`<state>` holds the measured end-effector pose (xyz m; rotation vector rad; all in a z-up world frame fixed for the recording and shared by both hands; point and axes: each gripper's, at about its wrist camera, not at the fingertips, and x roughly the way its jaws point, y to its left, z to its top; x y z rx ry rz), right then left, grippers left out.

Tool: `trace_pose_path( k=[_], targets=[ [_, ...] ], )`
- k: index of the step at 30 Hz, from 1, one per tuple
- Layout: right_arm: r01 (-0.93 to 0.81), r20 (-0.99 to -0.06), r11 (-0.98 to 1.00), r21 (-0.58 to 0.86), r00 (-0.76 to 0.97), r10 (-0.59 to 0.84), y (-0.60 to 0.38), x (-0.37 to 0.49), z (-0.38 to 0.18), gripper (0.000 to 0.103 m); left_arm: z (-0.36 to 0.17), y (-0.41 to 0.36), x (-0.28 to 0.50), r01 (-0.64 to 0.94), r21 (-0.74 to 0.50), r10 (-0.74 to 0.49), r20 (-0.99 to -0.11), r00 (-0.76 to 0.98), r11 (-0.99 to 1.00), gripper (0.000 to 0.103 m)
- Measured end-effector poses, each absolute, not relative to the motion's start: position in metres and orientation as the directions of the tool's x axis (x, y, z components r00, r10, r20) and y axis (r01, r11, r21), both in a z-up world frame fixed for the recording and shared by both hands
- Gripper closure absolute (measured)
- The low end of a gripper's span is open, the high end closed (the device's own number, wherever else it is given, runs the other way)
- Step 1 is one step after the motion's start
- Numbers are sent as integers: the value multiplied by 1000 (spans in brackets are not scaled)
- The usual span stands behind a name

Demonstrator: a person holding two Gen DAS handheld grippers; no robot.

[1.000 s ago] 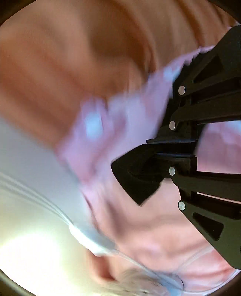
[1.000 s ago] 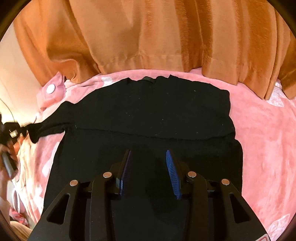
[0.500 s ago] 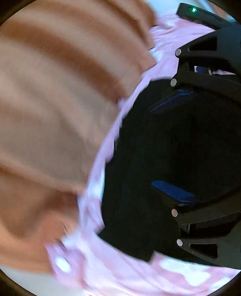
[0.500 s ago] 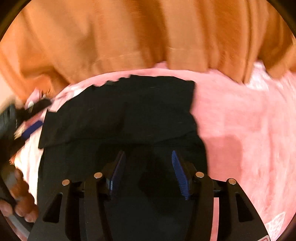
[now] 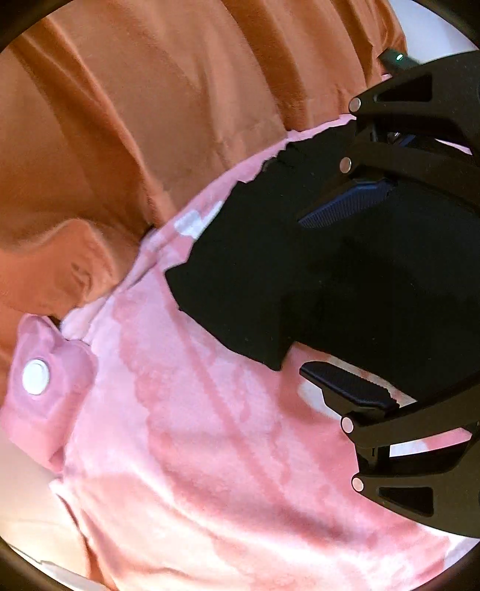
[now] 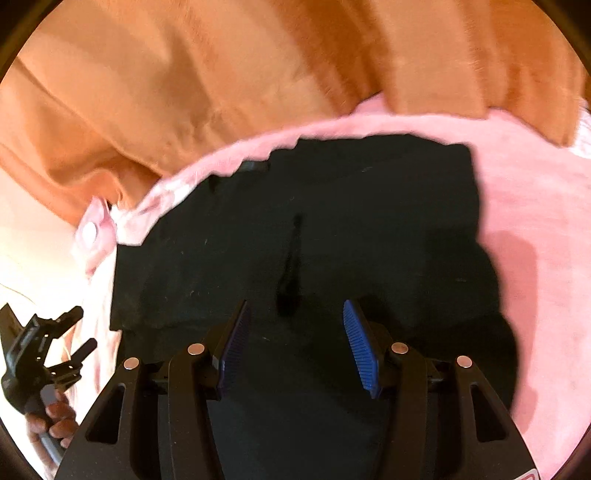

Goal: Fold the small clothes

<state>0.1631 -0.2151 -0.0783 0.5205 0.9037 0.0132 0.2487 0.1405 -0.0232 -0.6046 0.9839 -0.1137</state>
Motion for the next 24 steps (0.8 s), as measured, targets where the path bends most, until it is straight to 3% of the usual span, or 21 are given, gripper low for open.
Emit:
trace_pose_path(
  k=[4, 6, 10, 14, 17, 21, 24],
  targets=[
    [205, -744, 883, 422, 635, 208, -198, 179, -87, 54, -32, 133, 239, -229, -603, -434, -743, 509, 764, 31],
    [181, -733, 876, 447, 636, 243, -190, 188, -84, 99, -37, 128, 237, -234, -618, -457, -741, 492, 751, 31],
    [98, -682, 878, 469, 671, 290, -177, 201, -52, 99, -43, 128, 239, -256, -637, -469, -733, 493, 727, 32],
    [16, -532, 881, 473, 802, 272, -199, 168, 20, 100, -42, 127, 240, -258, -650, -479, -725, 495, 715, 32],
    [153, -621, 942, 297, 781, 69, -233, 156, 6, 99, -49, 120, 245, -277, -654, -485, -728, 485, 704, 32],
    [235, -721, 902, 363, 684, 113, -264, 150, -49, 99, -56, 100, 254, -271, -660, -507, -728, 462, 701, 31],
    [205, -704, 912, 357, 700, 118, -259, 151, -41, 99, -58, 90, 257, -267, -676, -516, -712, 476, 687, 30]
  ],
)
